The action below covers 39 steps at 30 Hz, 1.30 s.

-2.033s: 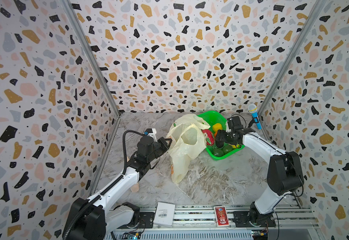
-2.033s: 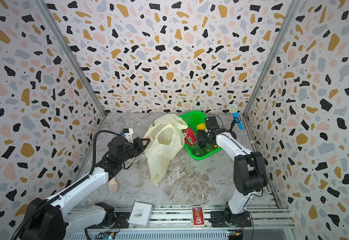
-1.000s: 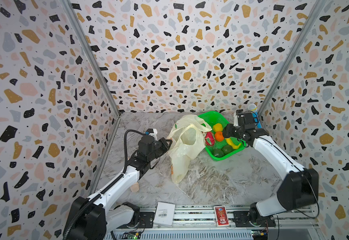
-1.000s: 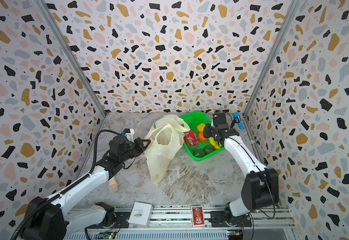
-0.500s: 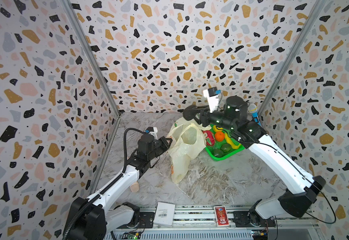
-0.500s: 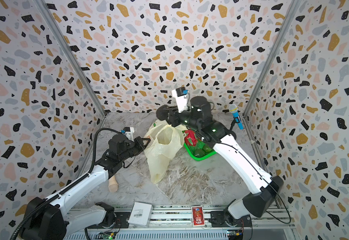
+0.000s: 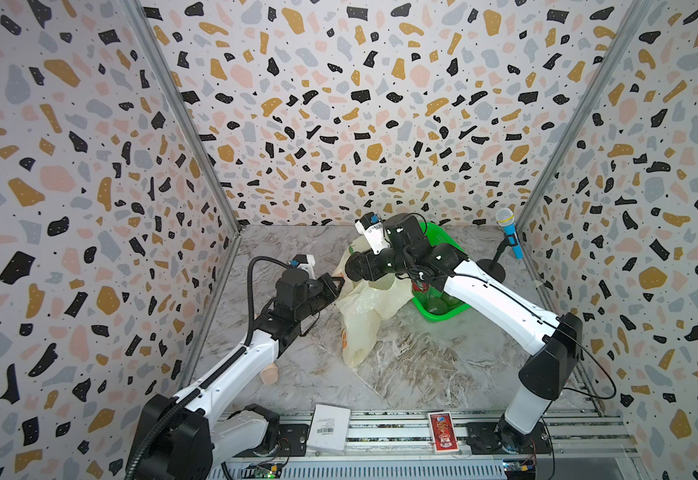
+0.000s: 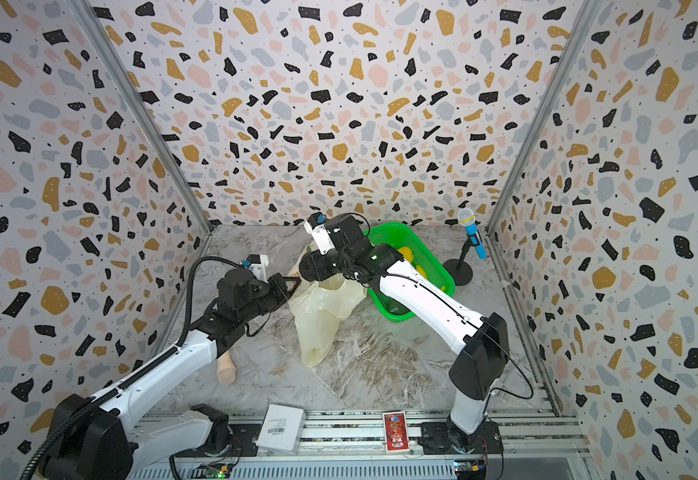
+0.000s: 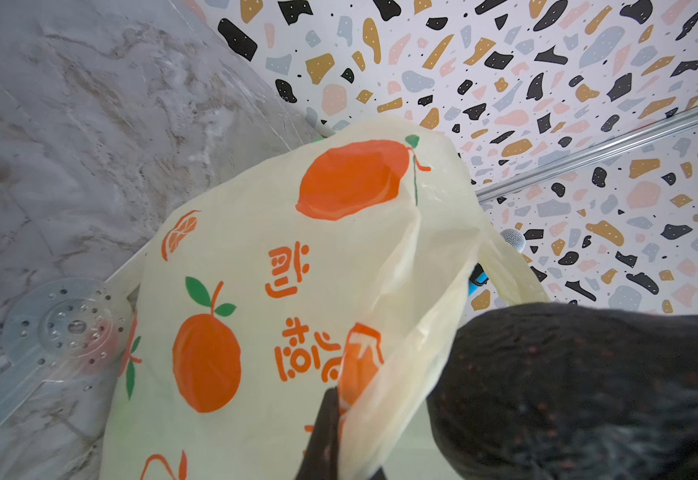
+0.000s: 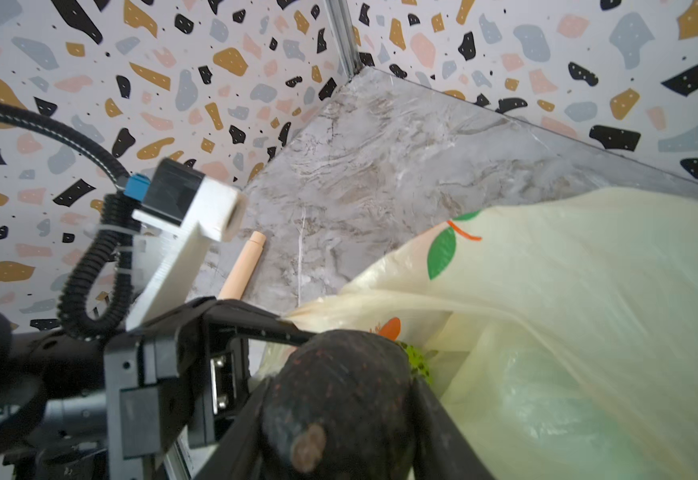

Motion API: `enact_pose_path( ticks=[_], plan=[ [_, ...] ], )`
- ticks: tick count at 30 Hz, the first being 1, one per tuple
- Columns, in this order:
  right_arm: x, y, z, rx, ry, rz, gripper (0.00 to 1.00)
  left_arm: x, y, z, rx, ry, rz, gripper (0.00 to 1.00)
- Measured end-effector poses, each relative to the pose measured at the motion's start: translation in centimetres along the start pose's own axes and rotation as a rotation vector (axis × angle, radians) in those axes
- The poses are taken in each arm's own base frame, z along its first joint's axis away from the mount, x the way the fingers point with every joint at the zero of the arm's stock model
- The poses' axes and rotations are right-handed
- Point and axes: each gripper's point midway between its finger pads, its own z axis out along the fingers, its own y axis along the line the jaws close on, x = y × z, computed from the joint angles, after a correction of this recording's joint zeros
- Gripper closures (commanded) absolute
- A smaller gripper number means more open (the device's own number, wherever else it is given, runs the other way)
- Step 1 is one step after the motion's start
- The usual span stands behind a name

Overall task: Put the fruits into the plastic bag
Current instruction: 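Carry the avocado with the right gripper into the bag opening, then release the avocado in the bag and return the right gripper to the basket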

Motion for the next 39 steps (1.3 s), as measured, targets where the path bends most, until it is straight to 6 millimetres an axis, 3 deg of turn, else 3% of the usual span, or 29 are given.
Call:
enact_pose_path(
  ticks=[2, 5, 10, 18, 21, 25, 27, 30, 32, 34, 36, 39],
  plan=[
    [0.9, -0.3, -0.1, 0.012, 0.020, 0.005, 0.73, 0.0, 0.0, 0.0, 0.000, 0.000, 0.000, 1.00],
    [1.6, -0.4, 0.0, 0.020, 0.040, 0.010, 0.51, 0.0, 0.1, 0.0, -0.005, -0.001, -0.001, 1.00],
    [2.0, -0.1, 0.1, 0.001, 0.057, 0.019, 0.34, -0.2, 1.3, -0.2, -0.067, -0.025, -0.010, 1.00],
    [1.1, 1.0, -1.3, -0.034, 0.027, 0.000, 0.29, -1.3, 2.0, -1.2, -0.118, -0.089, -0.011, 1.00],
    [0.0, 1.1, -3.1, -0.015, -0.020, -0.028, 0.28, -1.4, 2.2, -1.2, -0.125, -0.092, -0.013, 1.00],
    [-2.9, 0.6, -7.5, 0.041, -0.142, -0.060, 0.26, -1.4, 2.2, -1.2, -0.126, -0.092, -0.013, 1.00],
    [-5.0, -0.9, -10.8, 0.092, -0.236, -0.048, 0.24, -1.4, 2.2, -1.2, -0.126, -0.092, -0.013, 1.00],
    [-7.1, -5.6, -16.6, 0.227, -0.388, 0.028, 0.23, -1.4, 2.2, -1.2, -0.126, -0.092, -0.013, 1.00],
    [-6.5, -10.1, -20.1, 0.345, -0.452, 0.124, 0.23, -1.4, 2.3, -1.2, -0.127, -0.091, -0.014, 1.00],
    [-4.6, -14.4, -21.9, 0.448, -0.472, 0.235, 0.23, -1.4, 2.3, -1.1, -0.128, -0.091, -0.014, 1.00],
    [-1.6, -17.7, -21.6, 0.518, -0.430, 0.328, 0.23, -1.4, 2.3, -1.1, -0.128, -0.091, -0.015, 1.00],
    [3.7, -20.6, -18.0, 0.554, -0.270, 0.418, 0.23, -1.4, 2.5, -1.0, -0.131, -0.088, -0.017, 1.00]
  ],
)
